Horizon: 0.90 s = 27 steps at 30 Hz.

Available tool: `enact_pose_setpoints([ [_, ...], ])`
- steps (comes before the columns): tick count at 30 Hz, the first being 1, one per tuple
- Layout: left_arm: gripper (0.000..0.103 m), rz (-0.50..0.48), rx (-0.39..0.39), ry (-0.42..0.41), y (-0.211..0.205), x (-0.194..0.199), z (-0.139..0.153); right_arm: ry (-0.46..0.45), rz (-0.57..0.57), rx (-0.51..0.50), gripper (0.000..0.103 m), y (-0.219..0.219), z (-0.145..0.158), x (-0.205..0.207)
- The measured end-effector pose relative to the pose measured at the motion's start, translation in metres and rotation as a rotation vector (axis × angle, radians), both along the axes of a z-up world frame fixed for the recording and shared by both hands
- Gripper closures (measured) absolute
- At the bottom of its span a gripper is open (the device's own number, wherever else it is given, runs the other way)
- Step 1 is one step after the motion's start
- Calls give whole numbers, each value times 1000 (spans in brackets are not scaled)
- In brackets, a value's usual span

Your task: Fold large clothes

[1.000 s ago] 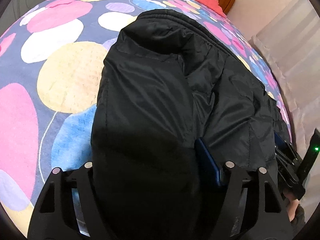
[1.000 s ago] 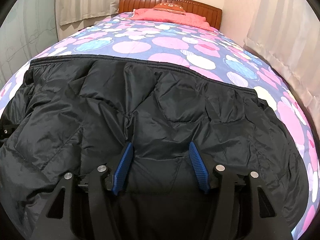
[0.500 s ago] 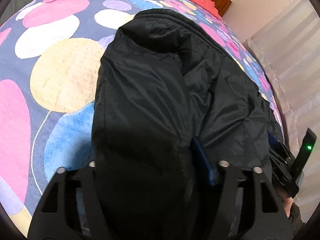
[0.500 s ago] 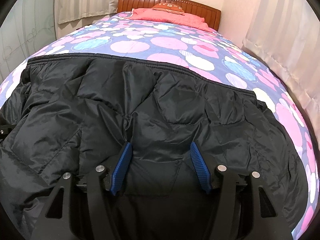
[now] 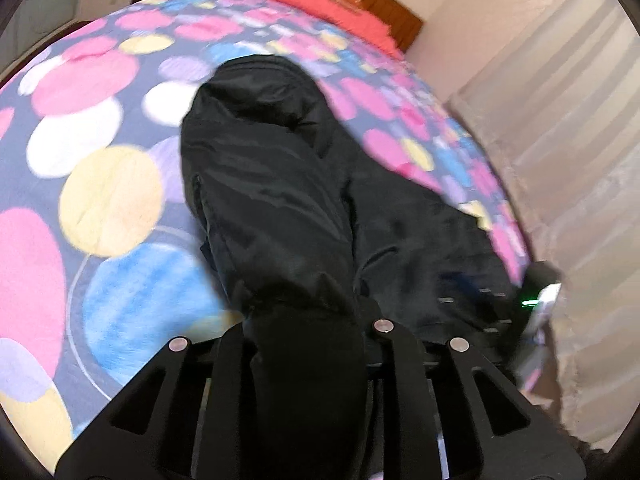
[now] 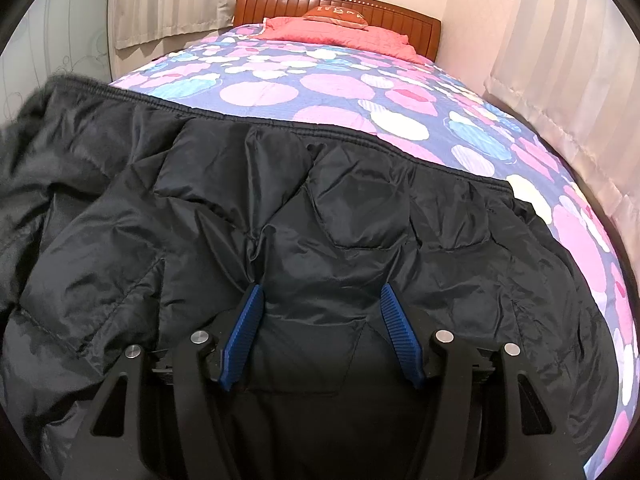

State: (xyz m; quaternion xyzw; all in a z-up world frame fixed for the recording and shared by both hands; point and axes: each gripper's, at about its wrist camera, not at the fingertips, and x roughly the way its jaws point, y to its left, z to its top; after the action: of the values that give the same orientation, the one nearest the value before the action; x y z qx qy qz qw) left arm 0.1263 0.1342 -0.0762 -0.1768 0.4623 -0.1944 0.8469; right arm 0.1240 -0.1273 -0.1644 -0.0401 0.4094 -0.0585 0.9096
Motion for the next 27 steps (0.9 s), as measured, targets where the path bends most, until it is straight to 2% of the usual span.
enact_pose_setpoints([
  [2,86,-19,-7,-15,-13,-4,14,-6,2,22,42,-3,3,-1],
  [7,86,-65,37,-60,-56,-14,44,-36,-14,91,42,-25,18,-16],
  [13,87,-101,92,-112,-122,-20,79,-102,-54,110,42,-74,41,-46],
  [16,87,-129,130,-134,-162,-22,85,-126,-96,127,42,-109,49,-64],
  [21,87,-202,161,-126,-237,-18,68,-128,-182,114,42,-157,49,-85],
  [27,87,-245,206,-77,-314,-14,16,-117,-287,124,41,-211,41,-106],
])
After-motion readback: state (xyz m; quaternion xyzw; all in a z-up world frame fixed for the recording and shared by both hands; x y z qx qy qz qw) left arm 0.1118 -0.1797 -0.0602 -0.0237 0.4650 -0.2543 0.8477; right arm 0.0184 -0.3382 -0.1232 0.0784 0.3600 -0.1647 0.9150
